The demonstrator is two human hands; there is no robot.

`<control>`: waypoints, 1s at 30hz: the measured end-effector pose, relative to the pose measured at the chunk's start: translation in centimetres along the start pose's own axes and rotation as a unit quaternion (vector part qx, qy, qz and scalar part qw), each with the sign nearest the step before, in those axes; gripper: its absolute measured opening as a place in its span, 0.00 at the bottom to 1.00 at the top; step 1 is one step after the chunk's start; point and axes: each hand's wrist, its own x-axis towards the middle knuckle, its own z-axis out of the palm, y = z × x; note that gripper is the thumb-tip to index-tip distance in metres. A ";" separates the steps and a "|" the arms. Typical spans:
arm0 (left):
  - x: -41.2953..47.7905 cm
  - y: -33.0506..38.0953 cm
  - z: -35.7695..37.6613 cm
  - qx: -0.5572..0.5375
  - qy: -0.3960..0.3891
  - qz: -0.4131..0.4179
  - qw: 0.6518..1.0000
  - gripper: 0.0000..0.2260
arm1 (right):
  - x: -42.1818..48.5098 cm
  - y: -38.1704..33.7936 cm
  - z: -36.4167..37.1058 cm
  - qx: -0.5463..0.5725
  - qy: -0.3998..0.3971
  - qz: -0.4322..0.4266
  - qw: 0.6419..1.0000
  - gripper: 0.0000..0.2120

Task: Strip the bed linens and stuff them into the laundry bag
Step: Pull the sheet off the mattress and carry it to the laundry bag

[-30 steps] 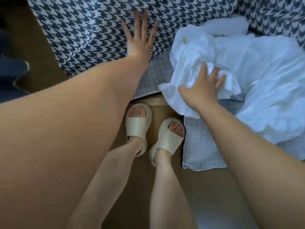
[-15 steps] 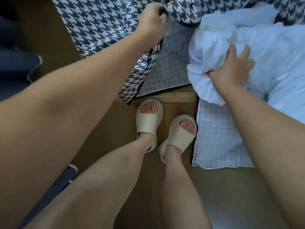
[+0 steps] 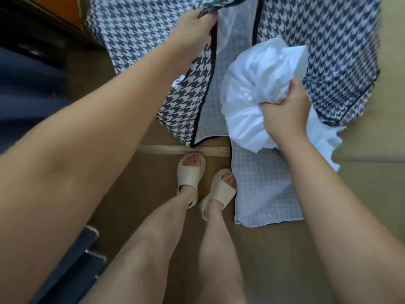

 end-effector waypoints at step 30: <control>-0.8 -5.4 -3.0 0.316 0.019 0.063 0.947 0.17 | -2.7 3.2 9.5 -0.012 -0.125 0.196 0.973 0.31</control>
